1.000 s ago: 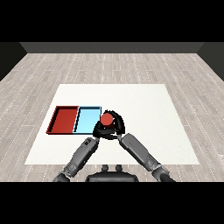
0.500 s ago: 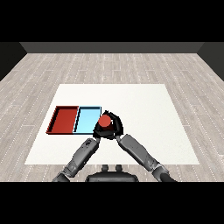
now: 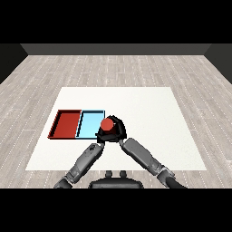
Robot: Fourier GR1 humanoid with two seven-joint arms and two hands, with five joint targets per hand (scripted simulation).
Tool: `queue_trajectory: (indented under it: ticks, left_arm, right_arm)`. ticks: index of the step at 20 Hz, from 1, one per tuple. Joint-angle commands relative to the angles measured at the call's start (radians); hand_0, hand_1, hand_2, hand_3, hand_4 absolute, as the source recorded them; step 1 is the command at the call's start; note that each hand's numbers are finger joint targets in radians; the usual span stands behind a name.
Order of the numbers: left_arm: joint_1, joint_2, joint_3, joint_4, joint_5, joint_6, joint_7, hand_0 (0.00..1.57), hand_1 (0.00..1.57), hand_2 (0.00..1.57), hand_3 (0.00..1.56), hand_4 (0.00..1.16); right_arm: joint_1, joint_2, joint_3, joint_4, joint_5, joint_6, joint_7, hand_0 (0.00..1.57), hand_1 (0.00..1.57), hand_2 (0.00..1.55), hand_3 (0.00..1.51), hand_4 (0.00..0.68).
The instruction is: Pick the red can and put it in the red box
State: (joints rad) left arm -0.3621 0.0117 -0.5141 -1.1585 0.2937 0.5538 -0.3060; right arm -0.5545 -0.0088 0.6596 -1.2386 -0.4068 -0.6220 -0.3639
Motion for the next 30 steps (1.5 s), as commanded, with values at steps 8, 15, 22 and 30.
queue_trajectory:
  ticks: [8, 15, 22, 30]
  left_arm:
    - [-0.037, -0.011, 0.011, -0.015, -0.001, 0.129, -0.029, 1.57, 1.57, 1.53, 1.44, 1.08]
    - [-0.006, -0.011, -0.003, -0.084, -0.044, 0.125, 0.009, 1.57, 1.57, 1.53, 1.45, 1.12]
    - [-0.039, -0.011, 0.074, 0.002, -0.04, 0.073, 0.022, 1.57, 1.57, 1.57, 1.5, 1.14]
    - [0.028, 0.002, 0.1, 0.034, -0.056, 0.045, -0.064, 1.57, 1.57, 1.57, 1.49, 1.13]
  right_arm:
    - [0.074, 0.008, -0.022, -0.053, -0.053, 0.051, -0.045, 1.32, 1.32, 1.32, 1.25, 0.123]
    - [0.048, 0.008, -0.029, -0.067, 0.112, 0.041, 0.091, 0.0, 0.0, 0.0, 0.0, 0.0]
    - [0.123, 0.007, -0.075, -0.083, 0.145, 0.079, 0.045, 0.0, 0.0, 0.0, 0.0, 0.0]
    - [0.181, -0.093, -0.199, -0.279, 0.142, 0.11, 0.086, 0.0, 0.0, 0.0, 0.0, 0.0]
